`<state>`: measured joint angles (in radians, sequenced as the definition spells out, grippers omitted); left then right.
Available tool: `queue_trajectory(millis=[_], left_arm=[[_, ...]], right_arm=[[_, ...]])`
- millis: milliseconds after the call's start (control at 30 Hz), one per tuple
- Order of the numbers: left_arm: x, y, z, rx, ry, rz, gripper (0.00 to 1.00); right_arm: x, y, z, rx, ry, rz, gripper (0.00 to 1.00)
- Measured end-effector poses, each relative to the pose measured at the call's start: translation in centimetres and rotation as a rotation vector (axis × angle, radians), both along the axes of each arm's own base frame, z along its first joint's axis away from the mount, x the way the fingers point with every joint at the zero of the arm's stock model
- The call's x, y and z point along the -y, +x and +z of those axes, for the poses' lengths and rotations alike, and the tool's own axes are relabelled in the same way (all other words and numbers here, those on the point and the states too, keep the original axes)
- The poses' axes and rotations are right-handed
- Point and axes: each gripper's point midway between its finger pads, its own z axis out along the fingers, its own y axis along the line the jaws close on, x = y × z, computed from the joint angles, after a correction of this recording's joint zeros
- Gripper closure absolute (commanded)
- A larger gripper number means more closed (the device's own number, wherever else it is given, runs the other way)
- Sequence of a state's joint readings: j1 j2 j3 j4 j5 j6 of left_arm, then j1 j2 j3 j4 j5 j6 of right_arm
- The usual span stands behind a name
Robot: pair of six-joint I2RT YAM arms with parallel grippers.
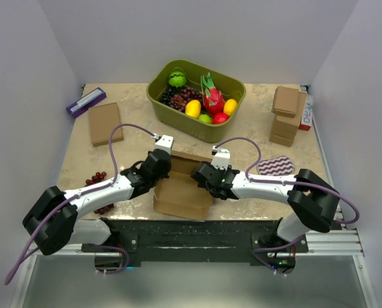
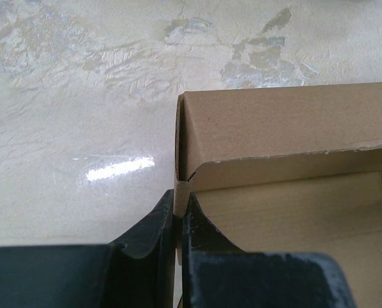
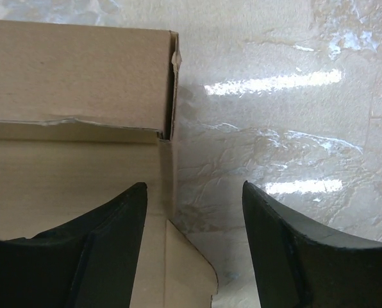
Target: Fold the paper box
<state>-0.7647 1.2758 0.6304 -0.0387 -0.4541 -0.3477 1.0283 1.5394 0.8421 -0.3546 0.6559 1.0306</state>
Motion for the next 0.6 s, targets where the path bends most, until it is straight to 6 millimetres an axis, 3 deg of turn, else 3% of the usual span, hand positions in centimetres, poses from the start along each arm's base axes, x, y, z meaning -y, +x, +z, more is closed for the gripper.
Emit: queue_trajectory(millis=[333, 600], left_arm=[[0.5, -0.2, -0.1, -0.018, -0.023, -0.029, 0.99], [1.1, -0.5, 0.3, -0.031, -0.062, -0.066, 0.76]], right_arm=[[0.5, -0.2, -0.3, -0.016, -0.030, -0.006, 0.43], [0.7, -0.3, 0.1, -0.012, -0.033, -0.004, 0.53]])
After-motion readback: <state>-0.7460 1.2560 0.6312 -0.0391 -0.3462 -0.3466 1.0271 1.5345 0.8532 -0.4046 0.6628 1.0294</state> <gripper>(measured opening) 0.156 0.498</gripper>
